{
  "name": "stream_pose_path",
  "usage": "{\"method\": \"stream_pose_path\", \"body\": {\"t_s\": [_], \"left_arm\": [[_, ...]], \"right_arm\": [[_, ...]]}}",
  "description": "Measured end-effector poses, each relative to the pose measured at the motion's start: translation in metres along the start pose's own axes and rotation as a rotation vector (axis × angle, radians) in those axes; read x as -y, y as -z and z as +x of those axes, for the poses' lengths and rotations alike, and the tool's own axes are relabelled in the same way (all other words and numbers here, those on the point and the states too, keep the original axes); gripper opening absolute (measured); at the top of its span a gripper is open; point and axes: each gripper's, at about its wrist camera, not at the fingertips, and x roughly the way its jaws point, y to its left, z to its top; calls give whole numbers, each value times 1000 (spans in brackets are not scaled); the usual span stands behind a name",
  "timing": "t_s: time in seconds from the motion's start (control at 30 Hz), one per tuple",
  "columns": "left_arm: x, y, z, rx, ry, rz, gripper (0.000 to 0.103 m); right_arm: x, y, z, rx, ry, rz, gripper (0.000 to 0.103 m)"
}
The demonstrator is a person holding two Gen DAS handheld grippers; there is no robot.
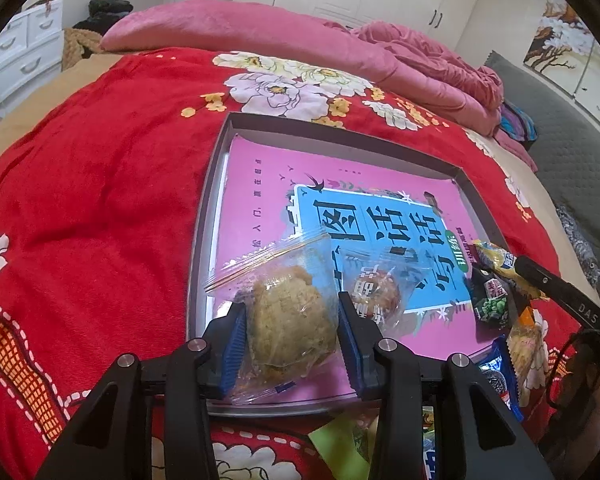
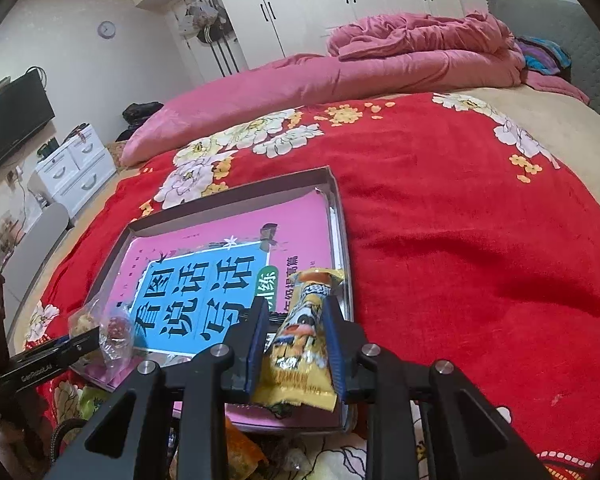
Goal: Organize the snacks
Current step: 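Open the left gripper on the zip bag while the right releases the yellow bag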
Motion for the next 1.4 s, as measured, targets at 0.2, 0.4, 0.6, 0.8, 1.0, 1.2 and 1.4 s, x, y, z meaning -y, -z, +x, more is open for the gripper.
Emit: {"method": "stream_pose_path", "body": {"t_s": [0.2,0.4,0.6,0.8,1.0,1.2,1.4], "left_arm": [[-1,0,0,-1,-2,-2,44],[-1,-2,-1,1,-4,-4,47],[-1,-2,-3,11,2,-5,48],[-2,-2,-5,9,1,-2,49],[-3,-3,-5,9,0,-6,49],[-3,-3,-5,10,6,-9,49],[-3,-4,-8,17,9,-9,52]], "right_arm": [[-3,1,-5,12,-5,-17,28],[-5,-1,-12,49,-33,-28,28],[-13,-3,-15,64,-61,-55,28],[-20,-1,-16,67,-70,-86,28],[-23,1,-12,43,-49,-110,28],[-18,4,-2,-7,-23,-99,28],[-14,5,0,-20,-27,-85,28]]}}
